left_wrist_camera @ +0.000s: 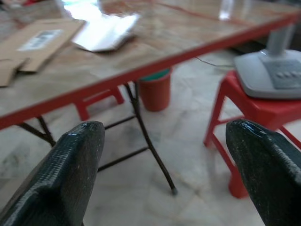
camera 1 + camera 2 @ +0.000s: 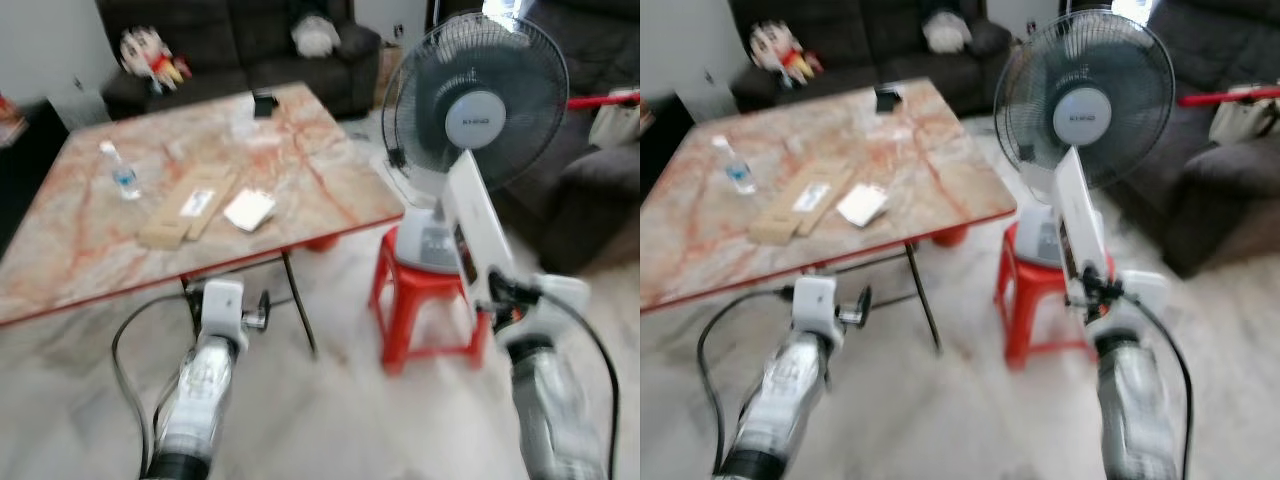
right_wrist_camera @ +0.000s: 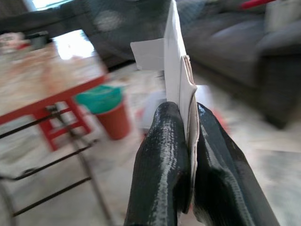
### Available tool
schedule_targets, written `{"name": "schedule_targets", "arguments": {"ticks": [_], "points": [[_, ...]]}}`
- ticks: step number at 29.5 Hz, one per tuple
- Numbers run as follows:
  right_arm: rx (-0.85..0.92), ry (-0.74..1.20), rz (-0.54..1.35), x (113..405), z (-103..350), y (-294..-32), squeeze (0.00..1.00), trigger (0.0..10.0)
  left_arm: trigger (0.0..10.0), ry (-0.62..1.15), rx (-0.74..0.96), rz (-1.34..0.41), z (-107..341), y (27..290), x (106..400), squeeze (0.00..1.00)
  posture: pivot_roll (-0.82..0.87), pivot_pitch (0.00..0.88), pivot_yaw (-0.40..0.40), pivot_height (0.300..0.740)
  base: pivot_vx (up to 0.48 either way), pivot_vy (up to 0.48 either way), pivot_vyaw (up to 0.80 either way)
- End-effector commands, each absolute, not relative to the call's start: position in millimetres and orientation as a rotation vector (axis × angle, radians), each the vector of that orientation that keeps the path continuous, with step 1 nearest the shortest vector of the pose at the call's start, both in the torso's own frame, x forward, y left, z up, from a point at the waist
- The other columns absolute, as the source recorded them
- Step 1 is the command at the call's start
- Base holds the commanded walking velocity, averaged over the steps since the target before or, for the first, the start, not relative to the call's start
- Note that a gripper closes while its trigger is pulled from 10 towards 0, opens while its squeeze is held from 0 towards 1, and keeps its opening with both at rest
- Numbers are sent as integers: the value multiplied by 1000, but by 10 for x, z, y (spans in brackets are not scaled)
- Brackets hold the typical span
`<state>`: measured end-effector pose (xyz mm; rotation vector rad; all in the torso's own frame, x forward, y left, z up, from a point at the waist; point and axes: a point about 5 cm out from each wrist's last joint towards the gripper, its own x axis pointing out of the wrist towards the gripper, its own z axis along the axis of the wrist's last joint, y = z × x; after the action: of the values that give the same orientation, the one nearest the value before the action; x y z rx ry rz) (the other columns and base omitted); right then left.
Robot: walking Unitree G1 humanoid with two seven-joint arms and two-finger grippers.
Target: Picking trash to rubbish bin
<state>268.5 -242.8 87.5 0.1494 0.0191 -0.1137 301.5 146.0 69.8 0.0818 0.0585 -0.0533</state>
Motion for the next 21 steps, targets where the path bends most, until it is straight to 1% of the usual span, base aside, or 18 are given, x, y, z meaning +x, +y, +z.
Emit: {"name": "schedule_targets", "arguments": {"ticks": [1,4,5,6,7,11,12,13,14,16,17,19,21], "points": [[130,20,-141,2674,858,-2497,0,10000,10000,61,111,-44,651,1501,2985,0,-176,108,60,740,0,0,0],[138,105,-172,2629,648,-2584,0,10000,10000,114,160,-72,479,1480,2923,0,-185,104,41,740,0,0,0],[149,144,-177,2612,553,-2603,0,10000,10000,147,153,-66,401,1488,2896,0,-188,106,35,740,0,0,0],[149,144,-177,2612,553,-2603,0,10000,10000,147,153,-66,401,1488,2896,0,-188,106,35,740,0,0,0],[150,235,-187,2569,361,-2635,0,10000,10000,224,116,-45,246,1521,2835,0,-198,99,27,740,0,0,0],[181,346,-235,2479,126,-2697,0,10000,10000,330,127,-44,31,1562,2738,0,-198,95,27,740,0,0,0],[181,346,-235,2479,126,-2697,0,10000,10000,330,127,-44,31,1562,2738,0,-198,95,27,740,0,0,0],[210,428,-260,2399,-32,-2705,0,10000,10000,417,140,-43,-125,1585,2646,0,-199,94,28,740,0,0,0],[199,496,-267,2342,-142,-2691,0,10000,10000,497,144,-44,-247,1600,2566,0,-206,90,33,740,0,0,0],[189,524,-261,2324,-191,-2674,0,10000,10000,534,142,-42,-305,1604,2527,0,-218,88,34,740,0,0,0],[185,570,-255,2284,-259,-2649,0,10000,10000,578,141,-42,-369,1604,2472,0,-223,88,35,740,0,0,0],[187,590,-255,2261,-297,-2634,0,10000,10000,595,141,-46,-395,1599,2452,0,-235,87,35,740,0,0,0],[190,639,-259,2199,-389,-2594,0,10000,10000,655,144,-60,-493,1593,2352,0,-225,85,41,740,0,0,0]]}}
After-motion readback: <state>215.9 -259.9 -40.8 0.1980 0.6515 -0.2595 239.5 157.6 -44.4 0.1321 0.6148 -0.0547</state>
